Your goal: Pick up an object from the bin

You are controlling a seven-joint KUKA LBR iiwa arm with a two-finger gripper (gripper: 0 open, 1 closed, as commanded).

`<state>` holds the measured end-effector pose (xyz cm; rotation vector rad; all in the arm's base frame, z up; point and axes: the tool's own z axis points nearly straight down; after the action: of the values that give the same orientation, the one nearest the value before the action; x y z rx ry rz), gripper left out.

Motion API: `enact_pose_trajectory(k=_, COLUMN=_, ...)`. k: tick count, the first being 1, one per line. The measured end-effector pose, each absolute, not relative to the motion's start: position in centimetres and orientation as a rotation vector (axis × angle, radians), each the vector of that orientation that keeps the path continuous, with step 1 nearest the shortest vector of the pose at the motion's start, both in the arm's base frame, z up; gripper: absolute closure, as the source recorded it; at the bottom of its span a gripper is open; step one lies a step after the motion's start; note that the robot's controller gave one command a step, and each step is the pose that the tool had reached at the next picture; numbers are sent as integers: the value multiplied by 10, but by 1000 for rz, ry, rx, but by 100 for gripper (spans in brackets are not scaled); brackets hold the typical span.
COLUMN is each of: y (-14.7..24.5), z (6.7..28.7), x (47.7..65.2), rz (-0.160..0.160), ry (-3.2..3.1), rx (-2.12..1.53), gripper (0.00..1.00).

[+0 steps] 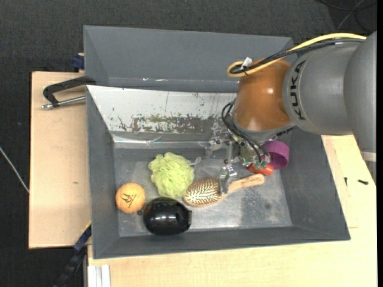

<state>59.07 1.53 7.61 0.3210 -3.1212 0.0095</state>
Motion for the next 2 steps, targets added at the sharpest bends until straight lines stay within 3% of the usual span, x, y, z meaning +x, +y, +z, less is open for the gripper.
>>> enact_pose_trajectory(k=2, y=-25, z=76, x=597, rz=-16, ry=-3142, rx=102, gripper=0)
